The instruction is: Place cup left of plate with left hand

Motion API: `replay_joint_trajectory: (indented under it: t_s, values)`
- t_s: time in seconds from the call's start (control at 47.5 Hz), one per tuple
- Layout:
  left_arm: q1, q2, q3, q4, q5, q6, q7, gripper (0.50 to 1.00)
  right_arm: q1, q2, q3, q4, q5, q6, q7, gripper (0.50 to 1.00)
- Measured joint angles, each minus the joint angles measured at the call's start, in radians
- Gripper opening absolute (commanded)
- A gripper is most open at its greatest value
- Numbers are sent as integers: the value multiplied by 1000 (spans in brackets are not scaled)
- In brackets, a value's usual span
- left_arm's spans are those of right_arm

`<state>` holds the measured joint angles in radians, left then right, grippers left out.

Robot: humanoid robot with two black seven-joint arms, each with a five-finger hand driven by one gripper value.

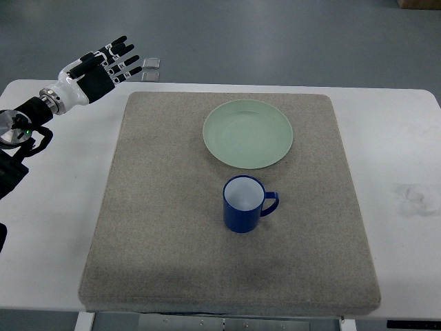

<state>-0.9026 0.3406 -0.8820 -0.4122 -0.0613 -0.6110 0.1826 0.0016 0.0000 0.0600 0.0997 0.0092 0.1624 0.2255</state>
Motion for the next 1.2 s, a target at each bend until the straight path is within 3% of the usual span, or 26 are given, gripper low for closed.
replay_joint_trajectory:
  t_s: [0.967, 1.199]
  values:
    - [-12, 5, 68, -15, 72, 0, 0, 999, 0, 0, 0, 0, 0, 0, 0, 932]
    - [82, 90, 40, -217, 175, 1, -31, 999, 0, 0, 0, 0, 0, 0, 0, 932]
